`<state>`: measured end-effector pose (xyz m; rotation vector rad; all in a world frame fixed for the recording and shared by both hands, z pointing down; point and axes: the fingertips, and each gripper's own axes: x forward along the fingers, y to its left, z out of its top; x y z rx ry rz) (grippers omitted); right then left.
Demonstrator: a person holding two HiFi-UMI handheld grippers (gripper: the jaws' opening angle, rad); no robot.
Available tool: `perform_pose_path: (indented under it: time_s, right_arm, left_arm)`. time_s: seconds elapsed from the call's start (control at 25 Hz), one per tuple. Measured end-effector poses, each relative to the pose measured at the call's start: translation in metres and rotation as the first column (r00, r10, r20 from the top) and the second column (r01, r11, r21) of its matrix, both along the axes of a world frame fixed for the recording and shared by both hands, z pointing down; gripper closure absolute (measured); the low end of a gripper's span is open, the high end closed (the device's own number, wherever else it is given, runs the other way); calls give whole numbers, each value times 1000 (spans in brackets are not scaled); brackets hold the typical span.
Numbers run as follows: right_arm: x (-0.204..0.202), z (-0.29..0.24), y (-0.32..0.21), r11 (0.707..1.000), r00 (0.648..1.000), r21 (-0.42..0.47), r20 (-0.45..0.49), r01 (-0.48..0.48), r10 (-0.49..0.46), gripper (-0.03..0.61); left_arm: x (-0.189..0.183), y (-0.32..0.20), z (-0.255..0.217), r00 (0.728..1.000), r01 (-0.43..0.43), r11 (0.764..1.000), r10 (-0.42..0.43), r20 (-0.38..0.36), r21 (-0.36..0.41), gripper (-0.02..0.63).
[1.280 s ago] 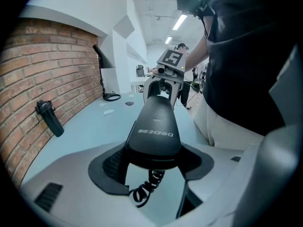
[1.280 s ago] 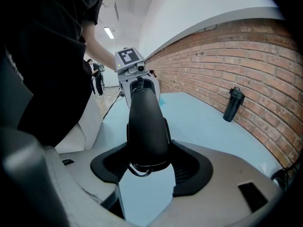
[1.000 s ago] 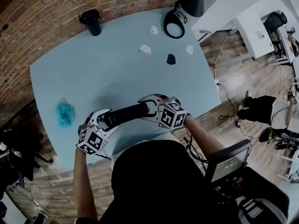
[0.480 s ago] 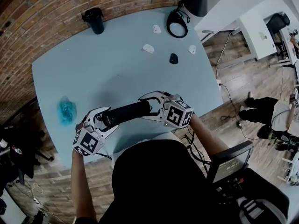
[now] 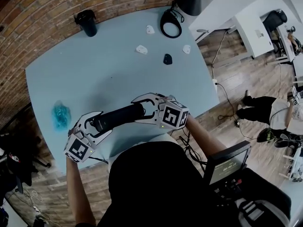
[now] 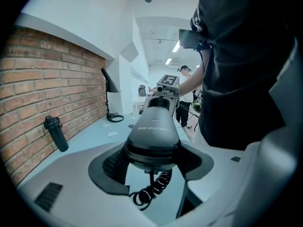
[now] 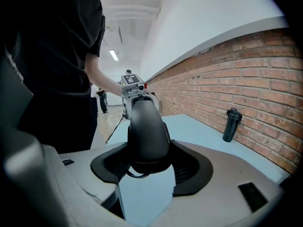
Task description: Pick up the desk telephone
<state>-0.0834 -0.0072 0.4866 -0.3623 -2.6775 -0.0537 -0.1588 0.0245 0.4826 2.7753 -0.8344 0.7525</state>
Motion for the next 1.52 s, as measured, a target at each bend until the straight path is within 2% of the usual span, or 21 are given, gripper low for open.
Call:
perform_pose_path:
  time_s: [0.2,0.32,0.52,0.84,1.12,1.36,1.52]
  right_arm:
    - [-1,-11,1,999,999,-38,40,11,-9,305]
    - [0,-15,1,999,998,-45,52,20,-18,305]
    - [3,-29,-1,997,996,-69,94,18,-12,305]
    - [1,-55,-4,998,989,-59,146,29,-20,305]
    - [0,-66,-2,997,987,-59,158,45,-35,307]
    - [-3,-82,-3,996,980,-72,192,56,-41,307]
    - [-3,-91,-5,996,979,-62,201,60,-46,307]
  left_arm:
    - [-1,0,-13,996,-4,1000,3,-87,-2,295]
    - [0,0,-16,995,2,1000,-4,-104,-17,295]
    - [3,-2,-29,990,-7,1000,7,-140,-5,296]
    - [1,-4,-46,982,-6,1000,8,-190,12,296]
    - [-1,-1,-58,980,-17,999,25,-198,43,296]
    - [0,-3,-76,967,-14,996,36,-251,89,296]
    - [0,-5,-87,965,-19,993,49,-257,117,296]
